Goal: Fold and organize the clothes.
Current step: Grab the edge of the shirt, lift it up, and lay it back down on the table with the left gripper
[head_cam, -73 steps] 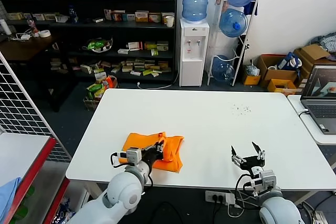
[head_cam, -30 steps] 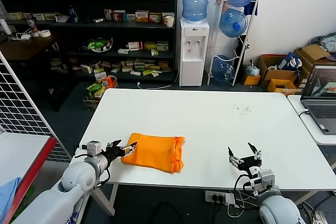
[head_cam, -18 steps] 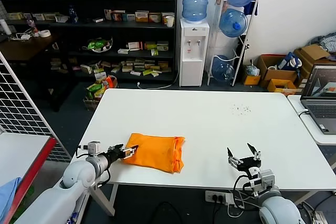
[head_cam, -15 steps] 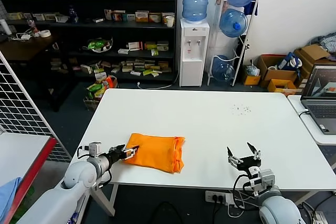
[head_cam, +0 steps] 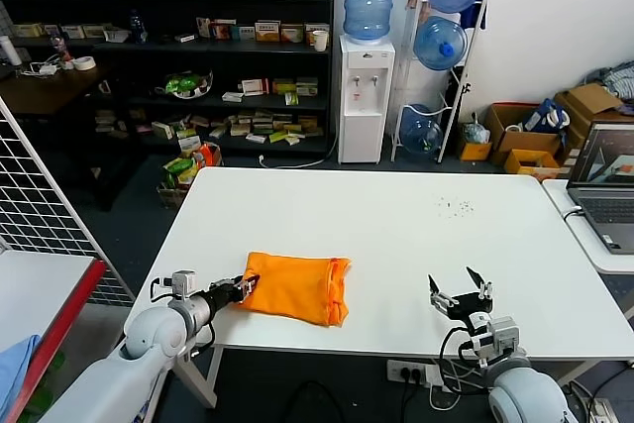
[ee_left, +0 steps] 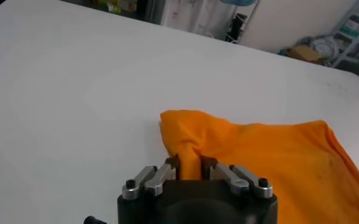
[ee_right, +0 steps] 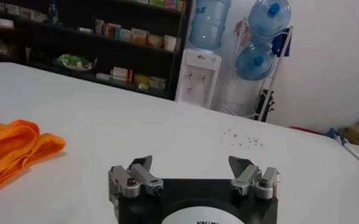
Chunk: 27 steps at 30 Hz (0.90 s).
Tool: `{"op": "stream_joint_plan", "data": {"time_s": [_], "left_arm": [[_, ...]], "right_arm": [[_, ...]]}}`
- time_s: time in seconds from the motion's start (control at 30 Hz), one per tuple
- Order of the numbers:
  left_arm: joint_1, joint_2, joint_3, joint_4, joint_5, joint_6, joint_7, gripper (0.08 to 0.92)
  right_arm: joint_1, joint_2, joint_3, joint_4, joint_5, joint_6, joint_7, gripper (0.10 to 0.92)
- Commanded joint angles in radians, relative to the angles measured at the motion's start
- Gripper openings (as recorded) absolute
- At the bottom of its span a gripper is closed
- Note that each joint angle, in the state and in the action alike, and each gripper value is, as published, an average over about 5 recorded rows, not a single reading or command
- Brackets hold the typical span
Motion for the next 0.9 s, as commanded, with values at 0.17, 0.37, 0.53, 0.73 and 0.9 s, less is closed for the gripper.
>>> {"op": "stream_joint_plan", "data": {"time_s": [0.17,0.37,0.53,0.73,0.9], "left_arm": [[0.053,0.065,-0.038,-0.096,0.068,-0.022,-0.156,0.17],[0.089,0.178,-0.112,-0.126,0.116,-0.005,-0.239,0.138],[0.124,0.271,-0.178,-0.087,0.164,-0.008,-0.264,0.138],[0.121,0.349,-0.238,-0.011,0.265,-0.087,-0.316,0.138],[0.1,0.426,-0.264,0.017,0.313,-0.112,-0.332,0.138]], "right_arm": [[0.015,0.014,-0.023,-0.003,-0.015,0.005,0.012,0.823],[0.03,0.022,-0.048,-0.004,-0.02,0.007,0.016,0.823],[0.041,0.022,-0.065,0.005,-0.03,0.007,0.015,0.823],[0.045,0.017,-0.08,0.023,-0.043,0.01,0.012,0.823],[0.046,0.015,-0.08,0.029,-0.04,0.013,0.011,0.823]]}}
